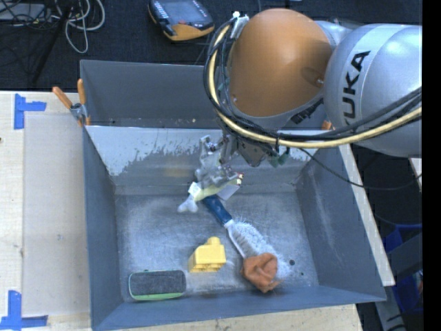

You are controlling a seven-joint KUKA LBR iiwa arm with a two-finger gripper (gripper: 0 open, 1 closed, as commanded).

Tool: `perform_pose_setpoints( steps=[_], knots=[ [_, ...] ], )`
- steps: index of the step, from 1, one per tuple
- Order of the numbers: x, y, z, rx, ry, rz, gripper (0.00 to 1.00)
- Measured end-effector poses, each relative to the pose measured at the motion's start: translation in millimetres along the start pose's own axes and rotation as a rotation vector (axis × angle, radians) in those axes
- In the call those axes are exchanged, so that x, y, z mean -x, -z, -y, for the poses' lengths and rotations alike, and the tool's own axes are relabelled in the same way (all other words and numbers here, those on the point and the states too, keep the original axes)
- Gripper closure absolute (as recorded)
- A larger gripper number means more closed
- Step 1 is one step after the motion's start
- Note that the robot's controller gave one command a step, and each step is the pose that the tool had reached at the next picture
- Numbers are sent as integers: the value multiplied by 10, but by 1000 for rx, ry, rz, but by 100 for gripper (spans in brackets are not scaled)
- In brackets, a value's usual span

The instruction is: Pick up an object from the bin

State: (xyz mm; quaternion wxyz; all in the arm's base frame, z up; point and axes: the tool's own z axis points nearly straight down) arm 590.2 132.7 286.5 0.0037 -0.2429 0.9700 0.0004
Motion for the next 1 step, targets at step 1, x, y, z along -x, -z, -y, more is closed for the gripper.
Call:
perform_pose_setpoints(
  steps=[1],
  knots=[
    [-11, -27, 2, 2, -2, -5, 100]
  ],
)
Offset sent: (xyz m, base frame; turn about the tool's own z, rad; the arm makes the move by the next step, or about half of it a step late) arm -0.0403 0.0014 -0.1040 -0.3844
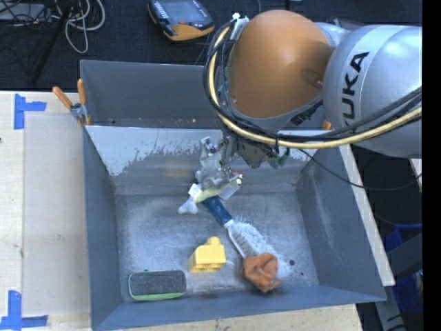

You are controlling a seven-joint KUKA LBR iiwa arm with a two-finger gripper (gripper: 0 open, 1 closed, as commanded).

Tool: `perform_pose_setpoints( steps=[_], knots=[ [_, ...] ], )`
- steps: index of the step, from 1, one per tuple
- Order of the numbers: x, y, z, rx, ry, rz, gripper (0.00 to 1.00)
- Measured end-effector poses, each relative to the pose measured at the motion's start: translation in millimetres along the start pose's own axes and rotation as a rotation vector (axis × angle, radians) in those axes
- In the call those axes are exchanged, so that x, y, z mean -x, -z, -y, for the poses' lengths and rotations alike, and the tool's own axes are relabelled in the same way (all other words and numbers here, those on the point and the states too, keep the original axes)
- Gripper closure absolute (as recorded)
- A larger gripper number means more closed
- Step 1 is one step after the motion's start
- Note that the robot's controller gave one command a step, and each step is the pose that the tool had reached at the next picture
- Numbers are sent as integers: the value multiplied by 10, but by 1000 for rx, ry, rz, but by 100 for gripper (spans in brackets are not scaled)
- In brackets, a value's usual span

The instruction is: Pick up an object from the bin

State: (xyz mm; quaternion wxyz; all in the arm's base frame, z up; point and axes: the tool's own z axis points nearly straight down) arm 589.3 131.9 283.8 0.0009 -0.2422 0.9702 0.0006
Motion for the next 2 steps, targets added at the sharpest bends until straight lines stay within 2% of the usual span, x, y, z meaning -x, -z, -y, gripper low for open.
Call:
perform_pose_setpoints(
  steps=[1, 2],
  knots=[
    [-36, -117, -25, -3, 55, 4, 100],
    [7, -601, -216, -1, 338, 1, 100]
  ],
)
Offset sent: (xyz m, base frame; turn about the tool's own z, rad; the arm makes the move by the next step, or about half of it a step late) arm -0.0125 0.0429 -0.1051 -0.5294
